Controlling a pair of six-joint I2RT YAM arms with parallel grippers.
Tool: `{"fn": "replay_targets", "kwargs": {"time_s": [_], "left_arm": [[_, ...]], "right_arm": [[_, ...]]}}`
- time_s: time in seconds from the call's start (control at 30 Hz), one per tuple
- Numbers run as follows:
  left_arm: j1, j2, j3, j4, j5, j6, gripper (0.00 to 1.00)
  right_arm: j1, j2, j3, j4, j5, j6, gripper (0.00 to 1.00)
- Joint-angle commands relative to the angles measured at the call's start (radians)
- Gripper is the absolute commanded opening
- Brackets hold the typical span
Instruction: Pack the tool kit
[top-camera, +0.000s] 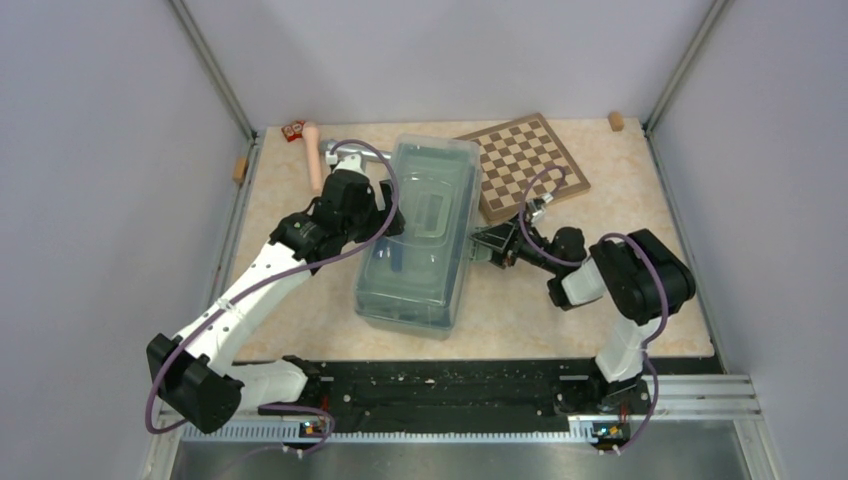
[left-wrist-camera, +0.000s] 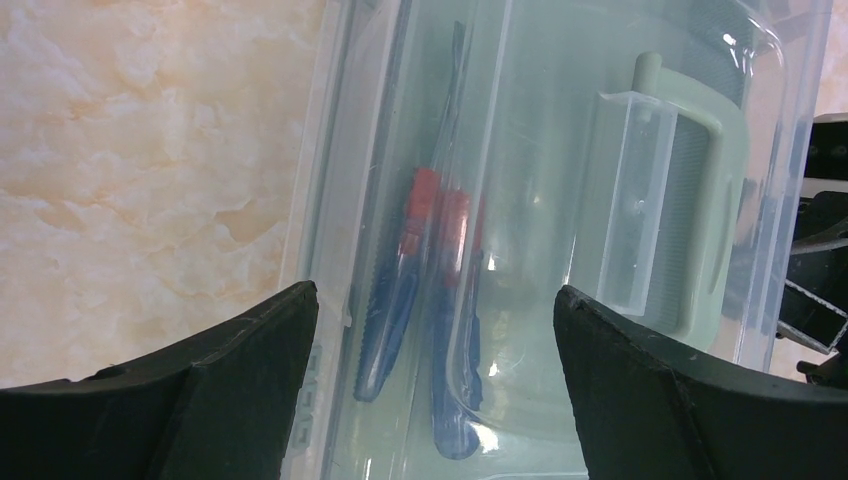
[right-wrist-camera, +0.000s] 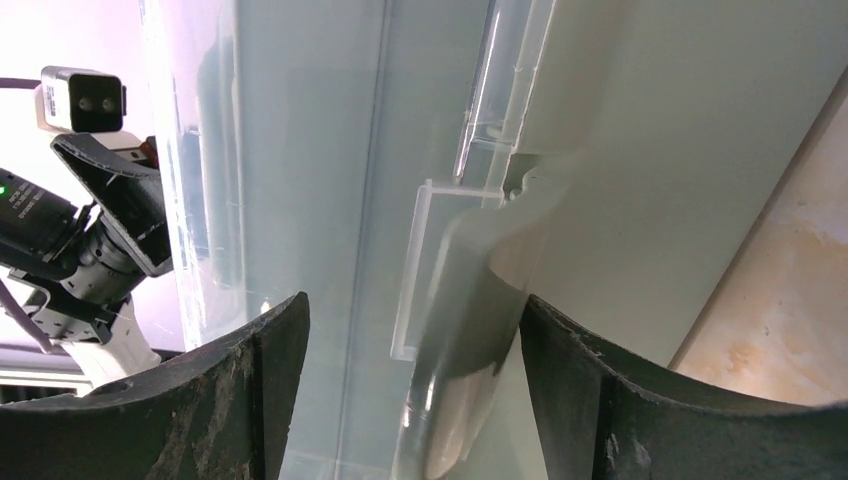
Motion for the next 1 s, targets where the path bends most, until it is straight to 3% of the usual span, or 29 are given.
{"fn": "replay_targets", "kwargs": {"time_s": [0.0,0.27,0.5,0.97], "left_arm": [[-0.006,0.003,0.012,0.032,-0.026,-0.004,0.92],[-0.009,0.004,0.006,0.028,-0.041,-0.005,0.92],[-0.014,0.005,0.008,0.031,-0.043,-0.008,0.92],[-0.022,0.006,0.005,0.033,-0.044,-0.015,0.91]], "right_arm": [[0.009,-0.105,0.002,0.266,-0.051,0.025,0.74],[0.010,-0.264,-0.004,-0.055,-0.020,-0.072,0.74],[0.018,-0.355,0.025,-0.297,0.012,-0.163,0.68],[0.050,-0.285,0.043,-0.272,0.047,-0.164,0.43]]}}
